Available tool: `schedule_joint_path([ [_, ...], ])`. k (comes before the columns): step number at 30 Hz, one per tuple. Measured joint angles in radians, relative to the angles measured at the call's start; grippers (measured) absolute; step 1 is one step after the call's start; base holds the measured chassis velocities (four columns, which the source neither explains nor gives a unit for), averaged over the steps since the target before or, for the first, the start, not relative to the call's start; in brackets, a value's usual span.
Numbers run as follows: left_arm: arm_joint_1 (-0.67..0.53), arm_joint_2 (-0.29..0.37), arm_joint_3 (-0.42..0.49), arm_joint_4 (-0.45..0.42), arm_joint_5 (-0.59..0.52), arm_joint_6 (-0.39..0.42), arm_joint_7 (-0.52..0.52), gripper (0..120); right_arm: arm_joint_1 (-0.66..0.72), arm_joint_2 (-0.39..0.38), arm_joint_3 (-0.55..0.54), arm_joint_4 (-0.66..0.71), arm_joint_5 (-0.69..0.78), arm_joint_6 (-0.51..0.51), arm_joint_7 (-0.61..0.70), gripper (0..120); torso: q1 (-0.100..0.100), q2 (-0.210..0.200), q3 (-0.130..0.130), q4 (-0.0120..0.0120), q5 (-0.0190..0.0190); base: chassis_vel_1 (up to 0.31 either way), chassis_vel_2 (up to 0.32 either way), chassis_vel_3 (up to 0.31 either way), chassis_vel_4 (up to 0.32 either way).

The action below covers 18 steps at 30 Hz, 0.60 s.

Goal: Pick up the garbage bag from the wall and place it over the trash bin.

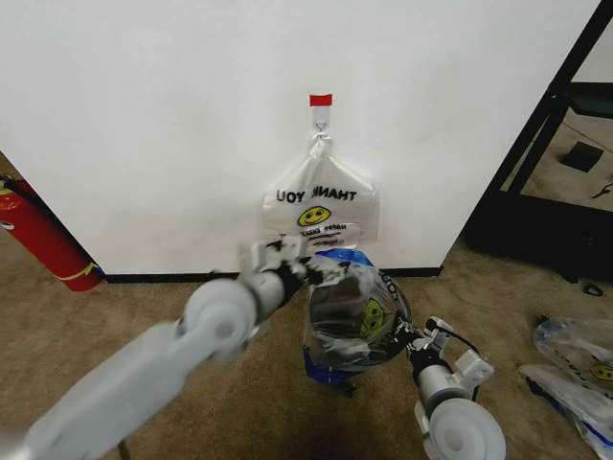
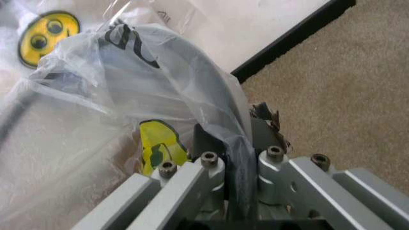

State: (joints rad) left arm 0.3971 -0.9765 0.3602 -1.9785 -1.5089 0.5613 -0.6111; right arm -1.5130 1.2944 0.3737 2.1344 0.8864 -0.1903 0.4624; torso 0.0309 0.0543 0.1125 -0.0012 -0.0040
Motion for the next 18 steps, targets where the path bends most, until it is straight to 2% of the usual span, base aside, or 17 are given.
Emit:
schedule_joint_path([
  [4,-0.094,-0.053,0.062,0.088,-0.009,0.045,-0.007,100,-0.006,-0.006,-0.004,-0.001,-0.013,0.004,-0.010,0,0.000,0.000,0.000,0.0002,0.0000,0.000,0.000,0.000,0.000],
  [8,-0.190,-0.139,0.120,0.225,0.026,0.121,-0.018,100,-0.016,-0.015,-0.016,-0.008,-0.035,0.011,-0.027,0,0.000,0.000,0.000,0.0000,0.0003,0.000,0.000,0.000,0.000],
  [10,-0.199,-0.145,0.127,0.239,0.038,0.129,-0.010,100,-0.016,-0.016,-0.017,-0.008,-0.036,0.011,-0.028,0,0.000,0.000,0.000,-0.0001,0.0002,0.000,0.000,0.000,0.000],
  [13,-0.238,-0.149,0.151,0.290,0.080,0.174,0.063,100,-0.020,-0.024,-0.020,-0.007,-0.041,0.011,-0.030,0,0.000,0.000,0.000,0.0005,0.0002,0.000,0.000,0.000,0.000],
  [18,-0.263,-0.146,0.167,0.346,0.084,0.181,0.127,100,-0.020,-0.035,-0.020,-0.002,-0.043,0.011,-0.030,0,0.000,0.000,0.000,0.0005,0.0000,0.000,0.000,0.000,0.000],
])
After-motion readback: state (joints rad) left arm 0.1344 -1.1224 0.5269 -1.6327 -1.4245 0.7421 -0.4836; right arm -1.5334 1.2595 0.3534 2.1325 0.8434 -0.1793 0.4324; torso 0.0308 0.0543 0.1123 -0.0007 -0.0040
